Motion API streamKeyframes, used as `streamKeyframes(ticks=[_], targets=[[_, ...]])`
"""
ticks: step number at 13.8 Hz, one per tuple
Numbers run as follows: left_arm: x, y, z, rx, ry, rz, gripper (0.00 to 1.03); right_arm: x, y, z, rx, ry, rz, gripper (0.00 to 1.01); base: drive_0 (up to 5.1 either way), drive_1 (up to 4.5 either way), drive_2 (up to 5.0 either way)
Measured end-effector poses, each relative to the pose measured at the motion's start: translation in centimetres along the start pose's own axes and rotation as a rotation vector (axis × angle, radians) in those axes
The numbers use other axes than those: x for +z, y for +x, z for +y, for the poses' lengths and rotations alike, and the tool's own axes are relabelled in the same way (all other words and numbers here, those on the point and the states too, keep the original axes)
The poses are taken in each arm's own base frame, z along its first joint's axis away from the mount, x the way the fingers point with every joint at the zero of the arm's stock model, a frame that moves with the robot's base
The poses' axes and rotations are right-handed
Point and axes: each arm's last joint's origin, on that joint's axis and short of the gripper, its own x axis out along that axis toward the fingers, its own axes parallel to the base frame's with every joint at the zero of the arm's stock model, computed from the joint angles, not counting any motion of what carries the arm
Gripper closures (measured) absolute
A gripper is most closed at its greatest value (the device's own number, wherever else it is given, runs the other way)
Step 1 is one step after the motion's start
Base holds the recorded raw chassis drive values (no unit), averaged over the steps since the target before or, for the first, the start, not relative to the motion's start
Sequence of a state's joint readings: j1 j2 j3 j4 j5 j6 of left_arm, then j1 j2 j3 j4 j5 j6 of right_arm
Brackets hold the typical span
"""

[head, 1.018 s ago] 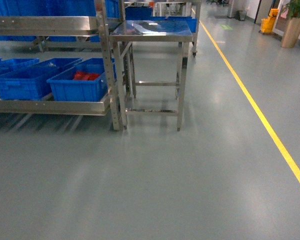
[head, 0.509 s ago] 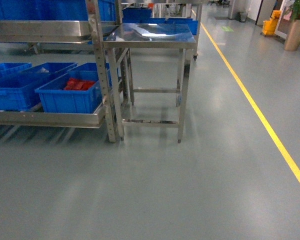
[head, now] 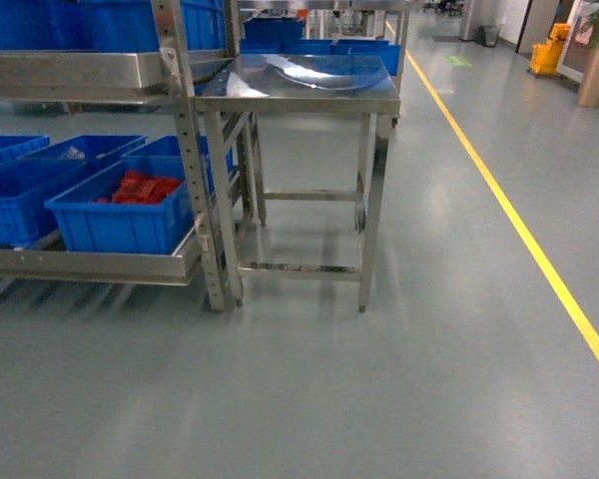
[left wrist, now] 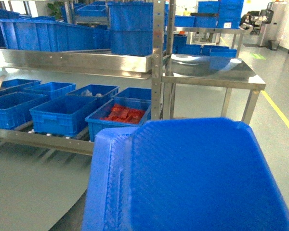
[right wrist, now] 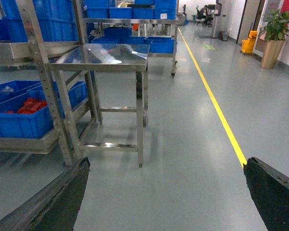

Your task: Pick blue part to blue bin on bottom shelf

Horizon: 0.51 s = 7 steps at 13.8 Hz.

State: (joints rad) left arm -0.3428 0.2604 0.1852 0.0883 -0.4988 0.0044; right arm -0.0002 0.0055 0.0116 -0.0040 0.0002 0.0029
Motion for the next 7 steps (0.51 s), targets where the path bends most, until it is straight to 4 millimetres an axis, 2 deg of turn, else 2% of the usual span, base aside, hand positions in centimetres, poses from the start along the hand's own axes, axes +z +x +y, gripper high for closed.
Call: streamKeyframes(ticks=[7], targets=[[0.01, 0.00, -0.01, -0.001, 0.000, -0.001, 0.59, 0.00, 0.00, 0.00, 0.000, 0.000, 0.000, 0.03, 0.0, 4.03, -4.1]])
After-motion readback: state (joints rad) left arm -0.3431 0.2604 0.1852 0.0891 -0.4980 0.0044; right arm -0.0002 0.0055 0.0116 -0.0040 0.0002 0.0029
